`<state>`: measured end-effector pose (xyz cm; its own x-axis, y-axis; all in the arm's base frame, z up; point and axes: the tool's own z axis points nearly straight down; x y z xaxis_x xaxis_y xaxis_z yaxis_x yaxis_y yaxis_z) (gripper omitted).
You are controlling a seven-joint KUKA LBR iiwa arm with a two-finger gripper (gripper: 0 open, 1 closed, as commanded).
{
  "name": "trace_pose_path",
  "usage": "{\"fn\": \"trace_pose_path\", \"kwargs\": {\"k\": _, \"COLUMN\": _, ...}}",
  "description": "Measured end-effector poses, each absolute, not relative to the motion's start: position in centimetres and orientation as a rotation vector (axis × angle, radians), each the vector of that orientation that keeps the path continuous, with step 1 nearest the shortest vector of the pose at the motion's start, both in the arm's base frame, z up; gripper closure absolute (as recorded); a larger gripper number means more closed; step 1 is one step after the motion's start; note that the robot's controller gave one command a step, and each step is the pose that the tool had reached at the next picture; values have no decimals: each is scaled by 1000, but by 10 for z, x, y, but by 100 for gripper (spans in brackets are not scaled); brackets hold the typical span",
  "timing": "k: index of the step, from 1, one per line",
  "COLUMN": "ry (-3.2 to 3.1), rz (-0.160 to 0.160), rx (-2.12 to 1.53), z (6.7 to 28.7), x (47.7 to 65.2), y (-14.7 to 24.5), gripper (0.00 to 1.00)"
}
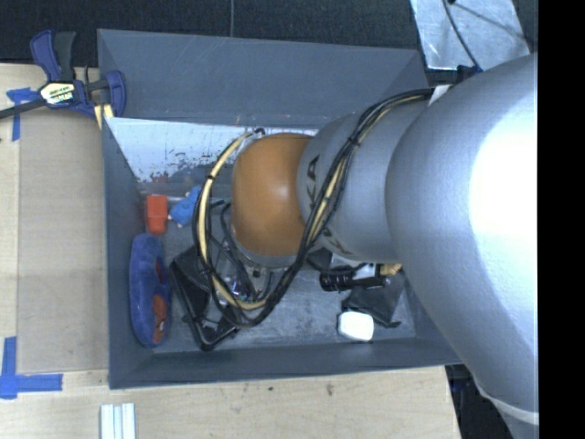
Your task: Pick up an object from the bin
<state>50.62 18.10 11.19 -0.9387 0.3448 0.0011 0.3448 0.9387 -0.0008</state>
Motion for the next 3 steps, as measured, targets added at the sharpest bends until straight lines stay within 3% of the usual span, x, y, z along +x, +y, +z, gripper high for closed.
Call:
{"fn": "trace_pose_path", "kwargs": {"k": 1, "ry": -2984, "rz": -1, "rx": -982, "z": 101, "x": 486, "y": 201, "gripper": 0}}
{"fn": "trace_pose_path", "kwargs": {"k": 2, "ry": -2822, "rz": -11, "rx": -1337, "z": 75, "x": 489, "y": 194, "gripper": 0}}
{"fn": "trace_pose_path", "kwargs": {"k": 3, "ry": -2823, "rz": -15, "rx": -1332, "z": 77, "x": 489, "y": 196, "gripper": 0}}
